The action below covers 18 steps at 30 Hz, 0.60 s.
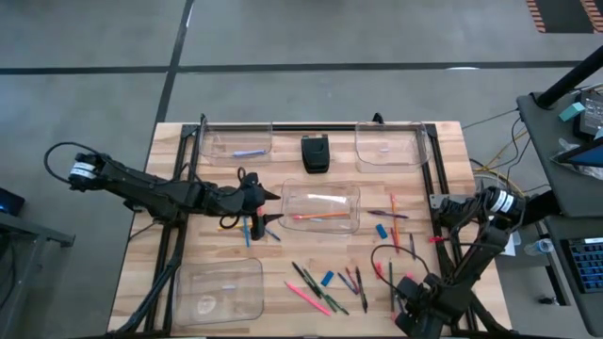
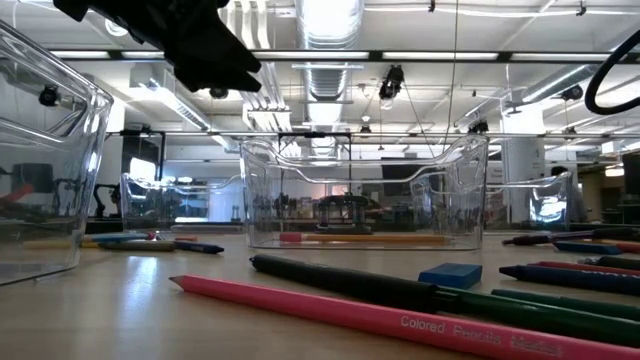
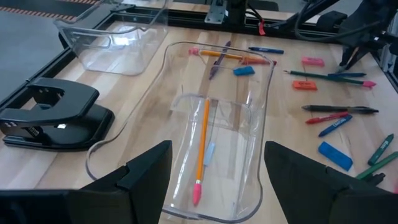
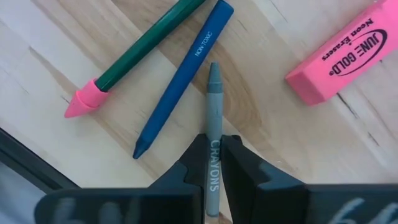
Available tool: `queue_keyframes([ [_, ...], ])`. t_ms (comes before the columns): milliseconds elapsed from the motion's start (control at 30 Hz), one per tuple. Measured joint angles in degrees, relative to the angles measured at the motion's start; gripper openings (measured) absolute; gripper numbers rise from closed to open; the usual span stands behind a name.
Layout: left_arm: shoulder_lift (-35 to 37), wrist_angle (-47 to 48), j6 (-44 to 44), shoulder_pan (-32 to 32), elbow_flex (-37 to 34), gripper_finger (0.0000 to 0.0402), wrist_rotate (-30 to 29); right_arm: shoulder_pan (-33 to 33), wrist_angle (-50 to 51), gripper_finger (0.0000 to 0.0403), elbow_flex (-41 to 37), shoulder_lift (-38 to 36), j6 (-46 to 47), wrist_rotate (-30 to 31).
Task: Sort crayons/erasers/pens/pencils in bins
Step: Put the gray crayon into the top right transparent bin
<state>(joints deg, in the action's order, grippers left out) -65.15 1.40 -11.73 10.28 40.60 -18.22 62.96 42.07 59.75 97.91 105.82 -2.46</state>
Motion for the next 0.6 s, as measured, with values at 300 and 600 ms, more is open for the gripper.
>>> queue_keyframes([
  [300, 0.0, 0.0, 0.0, 0.0, 0.0, 0.0242, 0.0, 0.1, 6.4, 0.0026, 2.7, 0.3, -0.8, 0.9],
  [600, 0.0, -0.1, 0.0, 0.0, 0.0, 0.0242, 0.0, 0.1, 12.9, 0.0014, 7.1, 0.2, -1.4, 2.1],
])
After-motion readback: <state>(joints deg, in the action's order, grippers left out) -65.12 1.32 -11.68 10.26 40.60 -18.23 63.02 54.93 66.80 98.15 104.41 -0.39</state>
